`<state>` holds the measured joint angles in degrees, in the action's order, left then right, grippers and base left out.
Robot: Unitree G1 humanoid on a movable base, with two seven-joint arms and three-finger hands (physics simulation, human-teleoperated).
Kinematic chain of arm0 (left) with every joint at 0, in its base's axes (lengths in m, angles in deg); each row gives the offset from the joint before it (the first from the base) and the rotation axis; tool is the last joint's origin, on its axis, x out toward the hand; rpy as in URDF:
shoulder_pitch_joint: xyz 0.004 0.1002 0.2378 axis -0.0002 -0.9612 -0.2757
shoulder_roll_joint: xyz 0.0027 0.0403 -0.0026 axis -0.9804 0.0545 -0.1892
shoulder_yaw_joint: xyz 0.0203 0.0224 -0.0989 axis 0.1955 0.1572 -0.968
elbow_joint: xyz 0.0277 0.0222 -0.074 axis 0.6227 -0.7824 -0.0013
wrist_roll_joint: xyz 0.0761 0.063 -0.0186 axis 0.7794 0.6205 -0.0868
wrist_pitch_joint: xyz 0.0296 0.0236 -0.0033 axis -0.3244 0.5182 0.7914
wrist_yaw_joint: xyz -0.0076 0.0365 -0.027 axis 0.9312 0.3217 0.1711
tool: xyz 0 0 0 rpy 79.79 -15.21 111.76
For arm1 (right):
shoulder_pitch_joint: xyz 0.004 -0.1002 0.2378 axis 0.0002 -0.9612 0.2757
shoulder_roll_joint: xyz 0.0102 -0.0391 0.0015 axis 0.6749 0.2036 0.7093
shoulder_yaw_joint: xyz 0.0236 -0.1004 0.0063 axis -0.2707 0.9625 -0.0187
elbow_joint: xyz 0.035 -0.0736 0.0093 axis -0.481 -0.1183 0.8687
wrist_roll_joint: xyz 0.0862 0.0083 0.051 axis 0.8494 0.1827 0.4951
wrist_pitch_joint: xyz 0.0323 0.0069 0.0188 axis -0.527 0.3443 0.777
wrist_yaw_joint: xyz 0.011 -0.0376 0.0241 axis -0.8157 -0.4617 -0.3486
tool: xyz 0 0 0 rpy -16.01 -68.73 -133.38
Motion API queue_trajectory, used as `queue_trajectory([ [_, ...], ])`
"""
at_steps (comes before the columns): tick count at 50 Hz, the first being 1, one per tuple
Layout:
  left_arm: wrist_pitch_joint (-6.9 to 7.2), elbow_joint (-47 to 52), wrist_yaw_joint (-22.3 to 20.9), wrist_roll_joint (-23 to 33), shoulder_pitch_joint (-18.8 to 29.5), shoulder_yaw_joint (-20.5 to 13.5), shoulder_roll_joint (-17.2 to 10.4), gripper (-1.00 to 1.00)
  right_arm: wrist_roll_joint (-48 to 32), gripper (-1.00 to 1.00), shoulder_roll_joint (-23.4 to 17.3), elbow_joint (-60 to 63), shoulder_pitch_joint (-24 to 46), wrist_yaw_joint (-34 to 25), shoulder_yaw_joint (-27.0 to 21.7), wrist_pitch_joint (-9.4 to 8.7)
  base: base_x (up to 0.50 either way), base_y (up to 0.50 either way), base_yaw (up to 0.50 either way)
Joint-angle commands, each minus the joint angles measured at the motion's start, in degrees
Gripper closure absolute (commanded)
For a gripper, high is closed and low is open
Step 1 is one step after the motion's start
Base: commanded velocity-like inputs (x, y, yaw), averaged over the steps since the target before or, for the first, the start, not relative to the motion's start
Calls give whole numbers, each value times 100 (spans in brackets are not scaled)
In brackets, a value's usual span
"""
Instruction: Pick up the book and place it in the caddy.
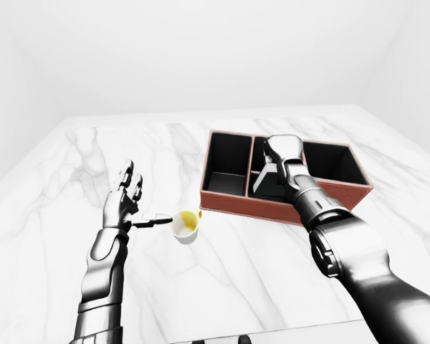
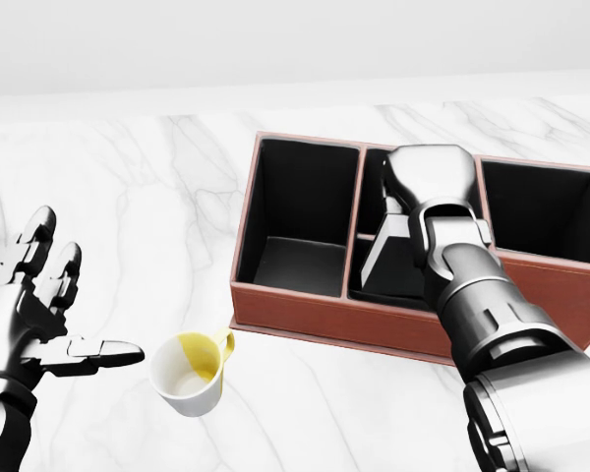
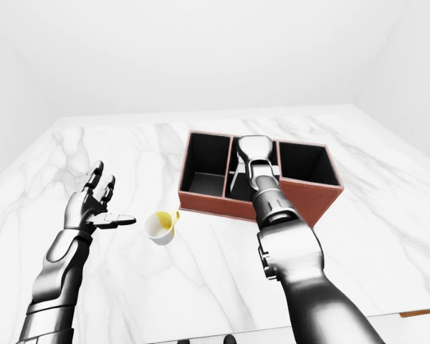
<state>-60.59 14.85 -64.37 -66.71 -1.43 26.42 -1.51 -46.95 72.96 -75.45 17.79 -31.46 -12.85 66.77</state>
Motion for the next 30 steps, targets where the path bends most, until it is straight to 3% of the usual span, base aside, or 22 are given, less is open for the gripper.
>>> queue_trajectory([
  [1, 0, -69, -13, -27, 4, -3, -14, -100, -15, 100, -24, 42, 15, 242, 2, -1, 0, 0, 0],
  [15, 0, -151, -30, -19, 33, 15, -13, -100, -27, 100, -52, 29, 82, 469, -19, -1, 0, 0, 0],
  [16, 0, -165, -32, -19, 35, 16, -13, -100, -50, 64, -55, 29, 91, 557, -8, -1, 0, 0, 0],
  [18, 0, -170, -30, -20, 34, 16, -14, -100, -66, -100, -61, 31, 118, 661, -15, -1, 0, 0, 0],
  [30, 0, -171, -32, -26, 1, 20, -5, -100, -101, -100, 7, 51, 176, 685, 12, -1, 0, 0, 0],
])
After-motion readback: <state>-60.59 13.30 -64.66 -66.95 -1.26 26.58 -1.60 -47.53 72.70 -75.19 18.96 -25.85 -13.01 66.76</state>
